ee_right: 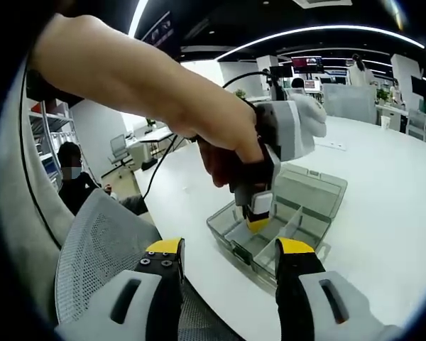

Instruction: Insert the divider into the dual guide fixture by aligning both edges with the guide slots and pushing it downward to the bottom, including one-sided entry, uneven engagement, binding, and posture correction.

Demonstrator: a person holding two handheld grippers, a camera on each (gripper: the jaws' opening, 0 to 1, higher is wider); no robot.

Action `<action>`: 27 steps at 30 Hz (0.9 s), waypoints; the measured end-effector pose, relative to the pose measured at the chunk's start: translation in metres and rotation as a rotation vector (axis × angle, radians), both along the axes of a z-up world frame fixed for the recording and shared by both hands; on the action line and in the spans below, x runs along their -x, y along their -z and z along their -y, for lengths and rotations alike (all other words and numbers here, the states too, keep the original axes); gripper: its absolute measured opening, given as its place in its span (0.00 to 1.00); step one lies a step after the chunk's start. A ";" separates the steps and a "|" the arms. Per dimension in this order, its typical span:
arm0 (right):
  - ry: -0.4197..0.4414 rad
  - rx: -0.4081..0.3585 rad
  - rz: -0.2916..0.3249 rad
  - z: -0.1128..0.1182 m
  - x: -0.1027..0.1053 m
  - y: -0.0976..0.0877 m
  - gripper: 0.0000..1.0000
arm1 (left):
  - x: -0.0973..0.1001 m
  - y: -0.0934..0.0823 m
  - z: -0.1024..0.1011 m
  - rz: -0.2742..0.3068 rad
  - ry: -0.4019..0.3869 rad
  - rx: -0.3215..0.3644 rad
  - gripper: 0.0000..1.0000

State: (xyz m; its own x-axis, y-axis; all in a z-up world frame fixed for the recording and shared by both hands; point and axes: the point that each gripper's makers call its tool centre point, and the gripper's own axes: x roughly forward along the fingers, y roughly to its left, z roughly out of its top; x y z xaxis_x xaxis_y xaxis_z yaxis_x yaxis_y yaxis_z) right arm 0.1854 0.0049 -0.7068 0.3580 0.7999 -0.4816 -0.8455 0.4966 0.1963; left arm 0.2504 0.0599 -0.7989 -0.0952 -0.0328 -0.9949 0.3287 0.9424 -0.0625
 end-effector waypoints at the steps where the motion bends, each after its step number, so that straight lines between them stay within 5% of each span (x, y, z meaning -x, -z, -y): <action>1: -0.001 0.002 0.000 0.000 0.000 0.000 0.48 | 0.000 0.000 0.000 0.001 -0.001 0.004 0.06; 11: -0.005 0.007 -0.004 -0.001 0.001 0.001 0.48 | -0.003 -0.009 0.003 0.007 -0.083 0.083 0.09; 27: -0.010 0.010 -0.003 -0.001 0.001 0.001 0.48 | 0.006 -0.014 0.003 -0.015 -0.118 0.101 0.06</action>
